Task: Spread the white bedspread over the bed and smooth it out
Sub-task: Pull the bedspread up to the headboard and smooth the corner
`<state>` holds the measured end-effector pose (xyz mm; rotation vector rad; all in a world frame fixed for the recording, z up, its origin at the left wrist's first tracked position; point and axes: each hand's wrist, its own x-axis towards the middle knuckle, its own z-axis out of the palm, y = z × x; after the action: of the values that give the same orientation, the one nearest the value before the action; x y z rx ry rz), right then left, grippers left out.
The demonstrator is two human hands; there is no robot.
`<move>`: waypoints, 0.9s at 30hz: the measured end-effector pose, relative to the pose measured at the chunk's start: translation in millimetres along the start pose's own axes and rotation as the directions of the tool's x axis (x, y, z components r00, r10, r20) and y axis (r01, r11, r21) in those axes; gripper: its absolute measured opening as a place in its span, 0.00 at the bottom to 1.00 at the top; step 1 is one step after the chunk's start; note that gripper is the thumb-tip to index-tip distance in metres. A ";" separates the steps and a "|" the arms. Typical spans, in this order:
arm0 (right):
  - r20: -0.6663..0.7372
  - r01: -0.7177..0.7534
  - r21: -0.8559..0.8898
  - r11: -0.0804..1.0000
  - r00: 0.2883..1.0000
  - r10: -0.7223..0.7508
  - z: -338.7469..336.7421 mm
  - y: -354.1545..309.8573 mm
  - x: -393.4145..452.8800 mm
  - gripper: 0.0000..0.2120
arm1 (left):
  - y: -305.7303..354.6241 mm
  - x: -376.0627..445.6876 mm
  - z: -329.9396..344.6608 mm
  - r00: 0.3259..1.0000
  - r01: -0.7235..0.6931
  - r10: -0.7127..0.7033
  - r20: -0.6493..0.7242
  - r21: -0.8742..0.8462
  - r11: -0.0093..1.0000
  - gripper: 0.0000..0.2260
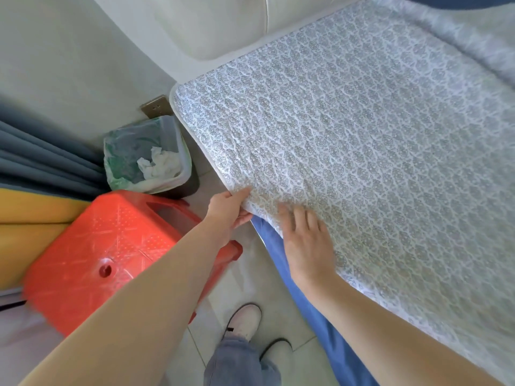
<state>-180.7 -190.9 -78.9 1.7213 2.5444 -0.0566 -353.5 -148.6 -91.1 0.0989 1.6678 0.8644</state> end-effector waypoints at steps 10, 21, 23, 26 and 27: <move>0.334 -0.272 0.655 0.705 0.941 0.053 -31.9 44.9 -25.7 0.25 | -14.4 -6.4 -10.6 0.980 -0.142 0.164 -0.117 0.172 0.975 0.10; 0.371 -0.405 0.657 0.636 0.908 0.194 -43.7 15.6 -72.1 0.12 | -59.4 -60.2 5.3 0.949 0.079 -0.159 0.273 0.281 0.956 0.10; 0.401 -0.496 0.707 0.504 0.868 0.291 -44.3 0.2 -104.6 0.14 | -68.6 -71.4 1.1 0.931 0.050 -0.154 0.332 0.303 0.952 0.07; 0.668 -0.724 0.689 -0.030 0.618 0.415 -39.0 -8.0 -129.1 0.17 | -80.1 -84.4 -6.6 0.913 0.009 -0.133 0.384 0.308 0.951 0.07; 0.753 -0.717 0.637 -0.283 0.500 0.428 -38.9 -6.5 -129.5 0.17 | -82.7 -87.6 -8.1 0.920 -0.006 -0.117 0.374 0.311 0.950 0.05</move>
<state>-140.2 -310.5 -30.1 2.7922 0.7366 -2.1692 -303.0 -255.8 -67.8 0.4104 1.4064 0.4933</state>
